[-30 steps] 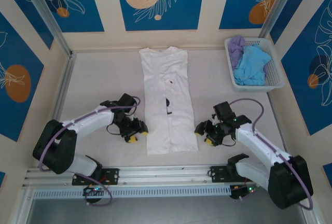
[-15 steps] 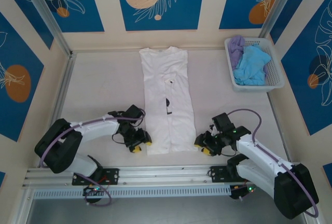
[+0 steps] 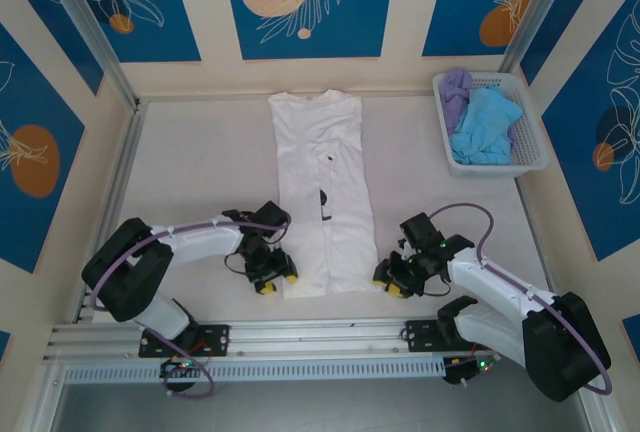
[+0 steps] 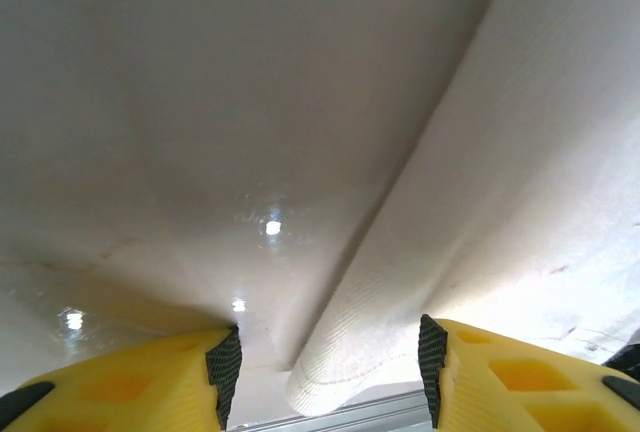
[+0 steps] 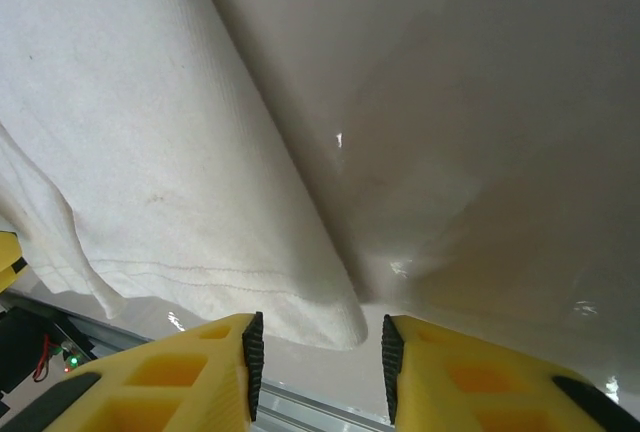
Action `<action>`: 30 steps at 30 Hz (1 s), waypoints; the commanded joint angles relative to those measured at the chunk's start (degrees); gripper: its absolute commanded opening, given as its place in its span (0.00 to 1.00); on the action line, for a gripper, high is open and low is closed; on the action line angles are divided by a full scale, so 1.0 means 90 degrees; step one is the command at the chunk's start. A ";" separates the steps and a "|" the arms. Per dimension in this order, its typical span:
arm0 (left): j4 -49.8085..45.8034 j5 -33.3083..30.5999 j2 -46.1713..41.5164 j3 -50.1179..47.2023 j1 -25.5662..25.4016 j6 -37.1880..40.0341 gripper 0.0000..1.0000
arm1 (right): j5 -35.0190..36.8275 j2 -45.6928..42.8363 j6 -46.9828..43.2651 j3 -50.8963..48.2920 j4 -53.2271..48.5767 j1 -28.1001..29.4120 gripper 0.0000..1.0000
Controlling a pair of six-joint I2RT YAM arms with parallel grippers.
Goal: Fold and stack the t-shirts
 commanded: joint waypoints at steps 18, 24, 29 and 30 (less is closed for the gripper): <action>-0.0040 -0.0412 0.0484 0.0488 -0.0972 0.1178 0.25 | 0.0899 0.0911 -0.0194 0.0819 -0.0702 0.0729 0.27; -0.0262 -0.0657 0.0559 0.0654 -0.1011 0.1260 0.04 | 0.1084 0.0849 -0.0045 0.0777 -0.0928 0.0739 0.15; -0.0353 -0.0775 0.0454 0.0581 -0.1011 0.1242 0.02 | 0.1119 0.0780 0.0044 0.0828 -0.0967 0.0728 0.08; -0.0390 -0.0787 0.0427 0.0557 -0.1011 0.1259 0.01 | 0.1119 0.0766 0.0049 0.0834 -0.0978 0.0731 0.06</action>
